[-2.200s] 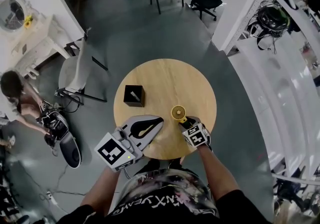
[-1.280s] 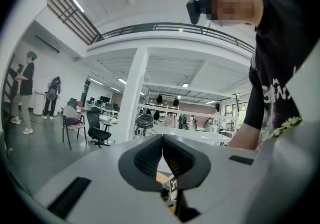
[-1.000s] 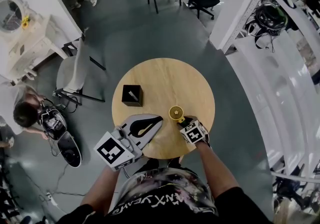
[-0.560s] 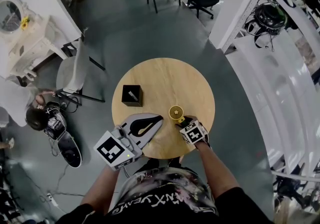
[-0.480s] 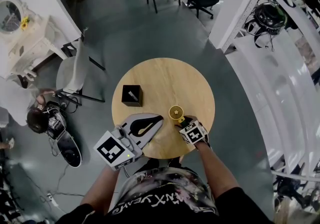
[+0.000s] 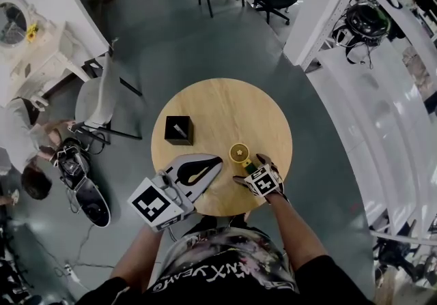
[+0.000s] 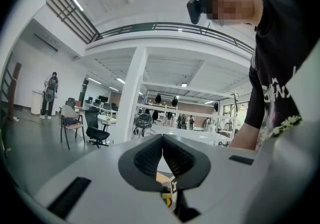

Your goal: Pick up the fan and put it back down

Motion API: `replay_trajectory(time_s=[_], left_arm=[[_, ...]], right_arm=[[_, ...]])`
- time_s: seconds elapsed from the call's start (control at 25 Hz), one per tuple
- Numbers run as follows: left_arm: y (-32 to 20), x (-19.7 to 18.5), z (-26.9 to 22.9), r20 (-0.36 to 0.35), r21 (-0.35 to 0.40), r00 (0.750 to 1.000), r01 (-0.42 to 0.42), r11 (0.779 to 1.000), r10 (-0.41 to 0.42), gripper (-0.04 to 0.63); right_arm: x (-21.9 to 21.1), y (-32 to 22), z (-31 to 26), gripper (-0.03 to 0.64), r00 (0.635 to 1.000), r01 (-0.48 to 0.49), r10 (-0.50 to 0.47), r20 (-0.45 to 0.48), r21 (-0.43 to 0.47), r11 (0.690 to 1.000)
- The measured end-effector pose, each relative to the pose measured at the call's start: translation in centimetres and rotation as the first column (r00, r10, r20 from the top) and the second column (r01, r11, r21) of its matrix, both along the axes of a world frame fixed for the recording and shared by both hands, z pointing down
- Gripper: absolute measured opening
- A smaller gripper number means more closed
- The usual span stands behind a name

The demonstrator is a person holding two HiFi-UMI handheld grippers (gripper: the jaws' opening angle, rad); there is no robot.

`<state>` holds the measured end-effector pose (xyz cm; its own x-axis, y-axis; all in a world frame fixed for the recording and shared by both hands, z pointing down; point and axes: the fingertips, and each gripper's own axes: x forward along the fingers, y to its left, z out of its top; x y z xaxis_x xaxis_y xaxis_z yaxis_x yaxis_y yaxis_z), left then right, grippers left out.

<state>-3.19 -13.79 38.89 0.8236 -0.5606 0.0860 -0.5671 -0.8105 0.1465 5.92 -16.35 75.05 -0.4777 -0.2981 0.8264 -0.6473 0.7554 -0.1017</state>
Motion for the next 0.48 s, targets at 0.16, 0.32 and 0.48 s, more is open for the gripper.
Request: replay_trajectory(time_s=[0.16,0.32,0.48], left_arm=[[-0.2,0.2,0.1,0.0,-0.001,1.0,-0.002,1.0,0.002,0.018],[-0.3,0.2,0.1,-0.003,0.001,1.0,-0.004,1.0,0.004,0.018],[-0.3,0.1,0.3,-0.003,-0.001,1.0,-0.004,1.0,0.004,0.018]], right_arm=[[1.2,-0.5,0.3,0.583,1.0,-0.012,0.012,-0.018,-0.001,1.0],[1.8,-0.5,0.6,0.584,0.999,-0.023,0.023,-0.037,0.001,1.0],[1.8,-0.4,0.8,0.584,0.999,-0.03,0.029,-0.035,-0.006,1.0]])
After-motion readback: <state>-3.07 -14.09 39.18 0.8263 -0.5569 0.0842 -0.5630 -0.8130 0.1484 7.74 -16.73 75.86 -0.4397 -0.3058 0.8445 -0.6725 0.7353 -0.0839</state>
